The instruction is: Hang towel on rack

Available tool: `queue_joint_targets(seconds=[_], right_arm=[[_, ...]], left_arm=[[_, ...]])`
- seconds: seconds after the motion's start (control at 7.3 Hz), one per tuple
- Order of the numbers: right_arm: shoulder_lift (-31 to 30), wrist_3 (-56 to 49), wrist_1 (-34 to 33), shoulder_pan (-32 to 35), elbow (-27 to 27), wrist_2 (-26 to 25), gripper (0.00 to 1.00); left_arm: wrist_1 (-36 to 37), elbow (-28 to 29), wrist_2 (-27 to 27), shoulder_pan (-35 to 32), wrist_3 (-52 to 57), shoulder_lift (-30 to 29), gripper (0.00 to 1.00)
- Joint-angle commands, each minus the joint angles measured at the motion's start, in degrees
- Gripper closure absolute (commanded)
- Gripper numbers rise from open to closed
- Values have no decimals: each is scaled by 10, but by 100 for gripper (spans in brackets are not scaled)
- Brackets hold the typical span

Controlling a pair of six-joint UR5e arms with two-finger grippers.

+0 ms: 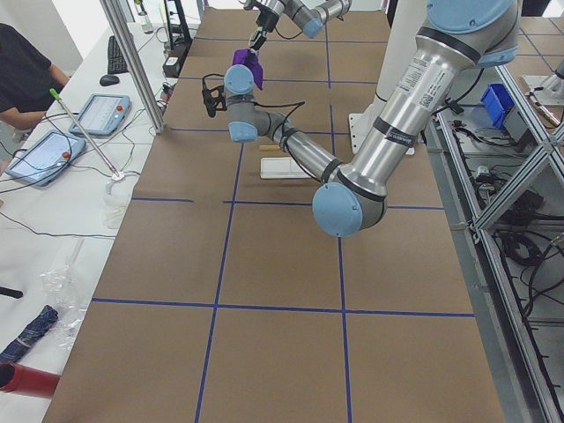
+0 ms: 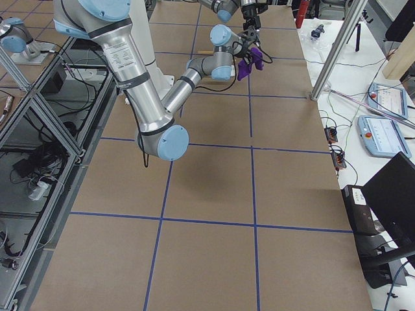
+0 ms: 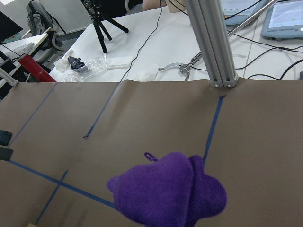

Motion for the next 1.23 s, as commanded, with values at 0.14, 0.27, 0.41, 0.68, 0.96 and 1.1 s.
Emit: queue_joint_targets(seconds=[0.14, 0.27, 0.41, 0.68, 0.96, 1.1], right_arm=[[4, -3, 0, -3, 25, -6, 100], [3, -5, 5, -4, 26, -5, 100], [3, -5, 18, -5, 27, -5, 100], [3, -5, 22, -13, 31, -7, 100], [2, -5, 23, -15, 37, -7, 100], [-4, -7, 23, -15, 45, -5, 100]], left_arm=[[-1, 7, 77, 59, -160, -49, 0], [0, 16, 81, 63, -185, -63, 0], [-1, 39, 106, 64, -224, -88, 0], [-1, 47, 129, 76, -233, -102, 0], [-1, 48, 130, 81, -233, -106, 10], [-1, 48, 129, 81, -232, -102, 18]])
